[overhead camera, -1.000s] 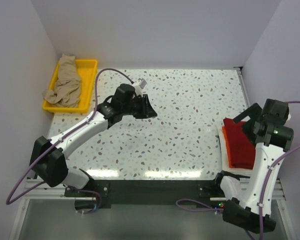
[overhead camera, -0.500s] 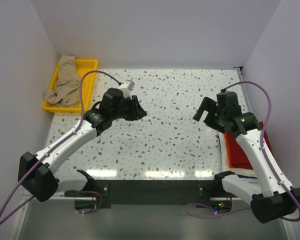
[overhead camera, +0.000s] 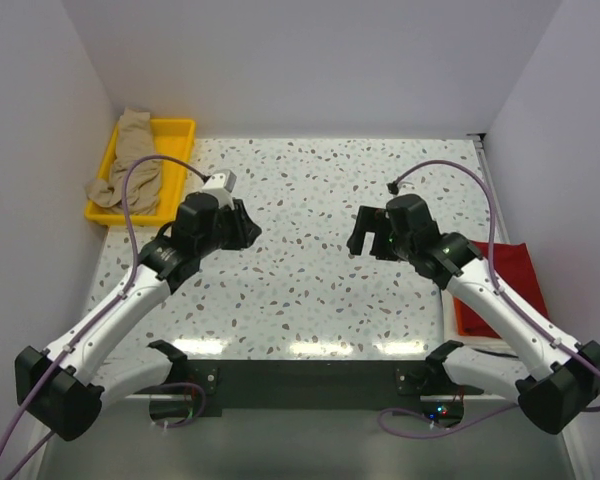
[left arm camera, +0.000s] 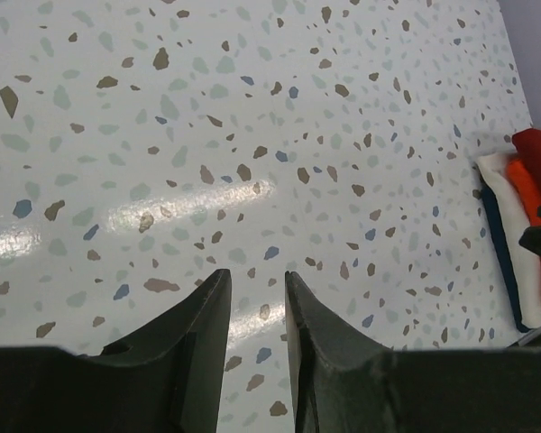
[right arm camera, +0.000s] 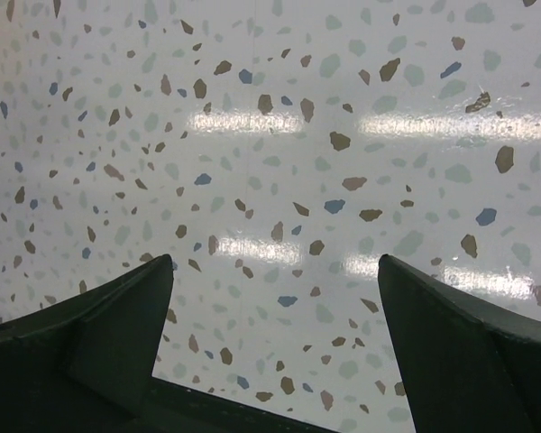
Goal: Fold and stack the t-shirts
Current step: Reset both grippers
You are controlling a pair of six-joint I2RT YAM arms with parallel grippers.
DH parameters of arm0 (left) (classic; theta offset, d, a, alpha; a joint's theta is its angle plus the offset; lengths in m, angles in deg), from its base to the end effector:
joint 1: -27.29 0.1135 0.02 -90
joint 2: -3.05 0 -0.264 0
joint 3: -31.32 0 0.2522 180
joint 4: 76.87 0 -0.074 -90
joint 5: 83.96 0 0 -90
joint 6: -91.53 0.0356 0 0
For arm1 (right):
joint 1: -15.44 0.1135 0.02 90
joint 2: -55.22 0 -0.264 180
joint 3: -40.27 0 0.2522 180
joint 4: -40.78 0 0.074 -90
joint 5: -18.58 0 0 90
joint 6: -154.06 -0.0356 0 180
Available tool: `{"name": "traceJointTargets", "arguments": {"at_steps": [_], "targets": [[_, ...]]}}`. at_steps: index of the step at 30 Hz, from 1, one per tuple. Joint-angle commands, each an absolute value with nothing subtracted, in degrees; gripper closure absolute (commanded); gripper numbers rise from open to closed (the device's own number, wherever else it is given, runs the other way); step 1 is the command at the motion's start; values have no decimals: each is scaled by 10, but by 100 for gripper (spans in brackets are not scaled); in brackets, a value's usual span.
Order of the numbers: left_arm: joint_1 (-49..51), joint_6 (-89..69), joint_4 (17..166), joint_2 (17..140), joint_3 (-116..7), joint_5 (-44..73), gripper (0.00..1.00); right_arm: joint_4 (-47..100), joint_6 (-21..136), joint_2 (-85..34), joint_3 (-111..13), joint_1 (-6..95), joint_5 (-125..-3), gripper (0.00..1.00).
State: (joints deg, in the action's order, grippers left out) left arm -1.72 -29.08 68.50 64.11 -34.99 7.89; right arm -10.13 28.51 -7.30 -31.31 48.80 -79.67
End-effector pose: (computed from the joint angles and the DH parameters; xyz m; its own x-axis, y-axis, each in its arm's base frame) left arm 0.2084 -0.1169 0.3138 -0.6286 -0.2334 -0.7419 0.2199 0.8617 -0.4573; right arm 0.1937 0.1214 0.3145 -0.7179 0.2163 -0.6617 -0.0461 0.9337 0.3552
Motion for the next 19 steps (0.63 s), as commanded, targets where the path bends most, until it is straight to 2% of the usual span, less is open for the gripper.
{"name": "traceJointTargets", "arguments": {"at_steps": [1, 19], "targets": [[-15, -280, 688, 612, -313, 35, 65, -77, 325, -53, -315, 488, -836, 1], [-14, -261, 696, 599, -299, 19, 64, -80, 346, -45, -308, 489, -840, 1]]}}
